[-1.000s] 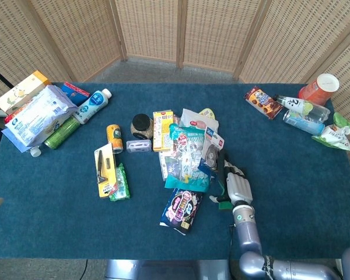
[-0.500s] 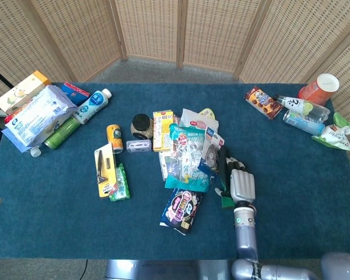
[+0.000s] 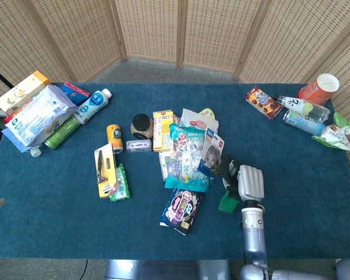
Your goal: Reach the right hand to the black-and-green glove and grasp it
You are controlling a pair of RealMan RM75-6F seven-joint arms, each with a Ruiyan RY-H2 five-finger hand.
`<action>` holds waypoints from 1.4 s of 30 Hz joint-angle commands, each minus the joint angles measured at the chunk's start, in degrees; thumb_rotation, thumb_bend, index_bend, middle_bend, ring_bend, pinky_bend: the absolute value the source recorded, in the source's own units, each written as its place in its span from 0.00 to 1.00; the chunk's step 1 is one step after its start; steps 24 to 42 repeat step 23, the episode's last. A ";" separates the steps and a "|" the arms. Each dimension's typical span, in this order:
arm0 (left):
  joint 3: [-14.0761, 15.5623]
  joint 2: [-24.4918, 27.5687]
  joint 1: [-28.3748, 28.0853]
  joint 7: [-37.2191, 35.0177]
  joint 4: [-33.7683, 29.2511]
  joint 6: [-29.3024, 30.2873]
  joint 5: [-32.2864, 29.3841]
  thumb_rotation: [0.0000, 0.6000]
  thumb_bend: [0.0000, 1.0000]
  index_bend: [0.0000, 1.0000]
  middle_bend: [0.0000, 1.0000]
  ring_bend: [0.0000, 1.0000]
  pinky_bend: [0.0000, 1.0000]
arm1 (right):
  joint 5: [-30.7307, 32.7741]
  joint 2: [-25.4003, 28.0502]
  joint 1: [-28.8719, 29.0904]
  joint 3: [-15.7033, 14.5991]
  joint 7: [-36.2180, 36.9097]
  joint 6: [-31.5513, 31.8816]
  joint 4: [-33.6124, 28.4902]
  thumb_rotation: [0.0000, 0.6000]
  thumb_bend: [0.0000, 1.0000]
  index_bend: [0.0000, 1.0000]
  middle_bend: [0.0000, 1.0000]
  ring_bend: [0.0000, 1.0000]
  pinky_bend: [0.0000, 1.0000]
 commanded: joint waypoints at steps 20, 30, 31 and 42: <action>0.30 0.05 0.12 -0.59 -0.24 0.20 1.15 1.00 0.00 0.11 0.00 0.00 0.00 | -5.59 10.65 6.86 13.99 -16.12 3.05 -20.87 1.00 0.35 0.54 0.58 0.60 0.86; 0.38 0.13 0.14 -0.75 -0.20 0.15 1.28 1.00 0.00 0.11 0.00 0.00 0.00 | -5.18 10.35 7.55 14.10 -17.16 3.32 -21.46 1.00 0.35 0.54 0.58 0.60 0.86; 0.38 0.13 0.14 -0.75 -0.20 0.15 1.28 1.00 0.00 0.11 0.00 0.00 0.00 | -5.18 10.35 7.55 14.10 -17.16 3.32 -21.46 1.00 0.35 0.54 0.58 0.60 0.86; 0.38 0.13 0.14 -0.75 -0.20 0.15 1.28 1.00 0.00 0.11 0.00 0.00 0.00 | -5.18 10.35 7.55 14.10 -17.16 3.32 -21.46 1.00 0.35 0.54 0.58 0.60 0.86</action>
